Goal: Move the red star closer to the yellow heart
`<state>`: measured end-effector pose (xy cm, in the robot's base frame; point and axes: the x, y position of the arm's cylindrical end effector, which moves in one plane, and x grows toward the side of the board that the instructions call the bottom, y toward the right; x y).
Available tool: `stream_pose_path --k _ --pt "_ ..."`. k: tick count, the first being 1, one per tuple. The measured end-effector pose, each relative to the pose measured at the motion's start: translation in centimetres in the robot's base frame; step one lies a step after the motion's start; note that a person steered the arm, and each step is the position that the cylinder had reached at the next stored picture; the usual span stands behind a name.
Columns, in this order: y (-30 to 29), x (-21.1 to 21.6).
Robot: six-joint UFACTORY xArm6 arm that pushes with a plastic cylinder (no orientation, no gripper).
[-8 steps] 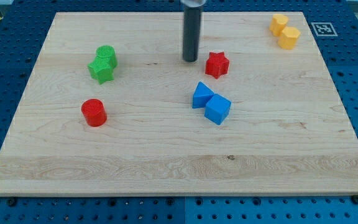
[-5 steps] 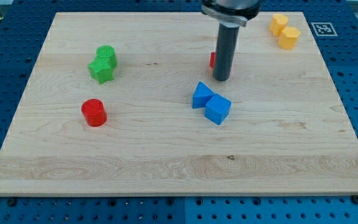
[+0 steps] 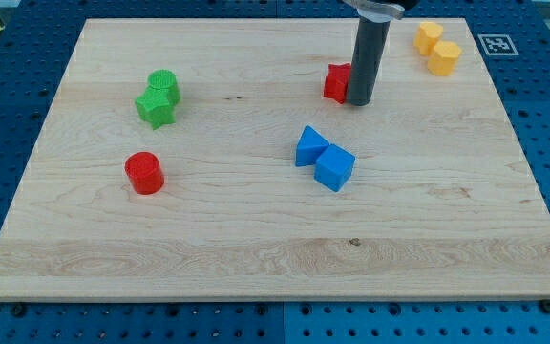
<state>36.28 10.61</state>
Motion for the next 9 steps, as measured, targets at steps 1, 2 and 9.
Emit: stream_pose_path --k 1,2,9 --pt "0.7 -1.4" --pt "1.8 -1.7" --pt "-2.2 0.7"
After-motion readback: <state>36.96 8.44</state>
